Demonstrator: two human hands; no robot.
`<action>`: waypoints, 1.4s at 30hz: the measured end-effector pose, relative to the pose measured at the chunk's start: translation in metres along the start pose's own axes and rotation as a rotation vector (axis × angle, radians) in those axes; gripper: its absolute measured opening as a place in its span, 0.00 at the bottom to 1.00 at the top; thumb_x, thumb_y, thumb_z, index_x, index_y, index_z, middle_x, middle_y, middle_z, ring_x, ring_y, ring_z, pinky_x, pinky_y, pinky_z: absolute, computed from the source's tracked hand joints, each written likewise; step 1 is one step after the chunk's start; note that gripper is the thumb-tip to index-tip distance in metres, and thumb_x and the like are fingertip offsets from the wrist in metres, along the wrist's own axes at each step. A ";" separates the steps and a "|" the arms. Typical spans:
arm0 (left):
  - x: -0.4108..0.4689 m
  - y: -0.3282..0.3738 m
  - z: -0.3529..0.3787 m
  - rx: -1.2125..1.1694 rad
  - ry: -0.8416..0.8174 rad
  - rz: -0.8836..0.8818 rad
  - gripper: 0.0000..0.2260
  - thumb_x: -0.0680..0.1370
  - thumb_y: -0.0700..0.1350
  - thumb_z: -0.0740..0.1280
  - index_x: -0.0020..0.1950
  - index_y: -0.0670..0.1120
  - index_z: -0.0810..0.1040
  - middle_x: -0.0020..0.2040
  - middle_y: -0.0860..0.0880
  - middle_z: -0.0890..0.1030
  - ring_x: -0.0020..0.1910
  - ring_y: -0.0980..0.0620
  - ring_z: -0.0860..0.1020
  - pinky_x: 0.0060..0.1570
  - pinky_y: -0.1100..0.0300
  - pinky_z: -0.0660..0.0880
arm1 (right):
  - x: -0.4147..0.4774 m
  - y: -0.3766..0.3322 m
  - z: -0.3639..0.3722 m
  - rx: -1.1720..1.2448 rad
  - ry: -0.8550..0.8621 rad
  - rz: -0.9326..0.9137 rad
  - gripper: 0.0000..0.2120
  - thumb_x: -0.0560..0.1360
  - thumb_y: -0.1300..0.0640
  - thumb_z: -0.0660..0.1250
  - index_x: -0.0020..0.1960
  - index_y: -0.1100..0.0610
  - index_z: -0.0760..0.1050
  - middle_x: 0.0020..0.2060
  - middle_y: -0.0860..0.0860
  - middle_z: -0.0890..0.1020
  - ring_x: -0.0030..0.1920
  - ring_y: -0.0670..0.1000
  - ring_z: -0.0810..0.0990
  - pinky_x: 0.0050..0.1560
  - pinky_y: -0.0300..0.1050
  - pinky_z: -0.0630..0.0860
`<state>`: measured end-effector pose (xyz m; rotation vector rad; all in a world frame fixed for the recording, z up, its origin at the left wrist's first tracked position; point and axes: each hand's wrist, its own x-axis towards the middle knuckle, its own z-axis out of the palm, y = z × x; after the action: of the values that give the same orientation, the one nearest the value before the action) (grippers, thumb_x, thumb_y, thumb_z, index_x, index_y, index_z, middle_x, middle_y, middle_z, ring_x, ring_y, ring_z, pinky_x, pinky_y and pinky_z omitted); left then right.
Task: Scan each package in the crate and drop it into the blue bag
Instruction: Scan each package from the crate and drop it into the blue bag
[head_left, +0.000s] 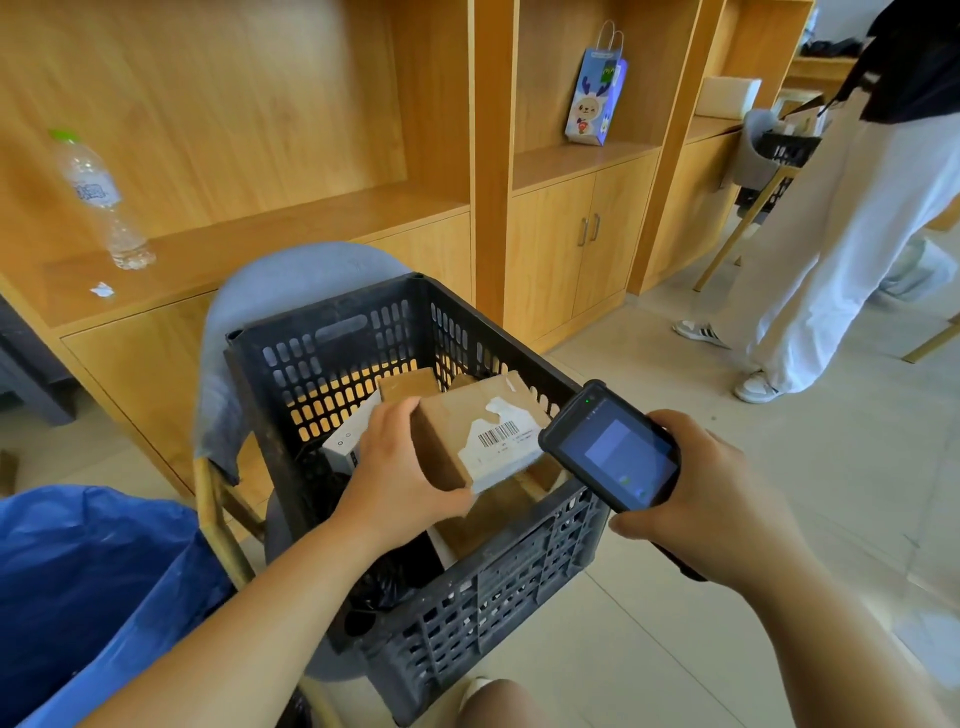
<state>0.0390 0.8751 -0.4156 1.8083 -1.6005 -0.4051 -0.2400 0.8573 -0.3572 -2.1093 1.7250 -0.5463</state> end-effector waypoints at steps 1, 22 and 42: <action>-0.004 -0.001 -0.007 0.018 0.043 0.023 0.46 0.59 0.54 0.79 0.70 0.52 0.57 0.64 0.57 0.58 0.62 0.57 0.60 0.58 0.58 0.66 | -0.001 -0.003 0.000 -0.015 -0.003 -0.011 0.39 0.54 0.47 0.77 0.62 0.43 0.63 0.41 0.40 0.71 0.35 0.48 0.76 0.27 0.47 0.78; -0.071 -0.021 -0.122 0.262 0.441 0.104 0.45 0.61 0.45 0.80 0.73 0.43 0.62 0.67 0.47 0.61 0.66 0.48 0.63 0.62 0.55 0.66 | -0.039 -0.096 -0.005 -0.319 -0.150 -0.325 0.42 0.56 0.40 0.74 0.65 0.44 0.60 0.48 0.44 0.73 0.45 0.48 0.73 0.43 0.44 0.77; -0.208 -0.104 -0.183 0.039 0.594 -0.290 0.46 0.57 0.51 0.81 0.70 0.53 0.61 0.62 0.58 0.61 0.64 0.53 0.65 0.62 0.50 0.71 | -0.063 -0.179 0.038 -0.192 -0.215 -0.589 0.40 0.58 0.42 0.77 0.64 0.44 0.61 0.50 0.43 0.73 0.47 0.48 0.75 0.39 0.44 0.76</action>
<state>0.1920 1.1279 -0.3944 1.9557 -0.9484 0.0463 -0.0812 0.9546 -0.3040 -2.7079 1.0621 -0.2903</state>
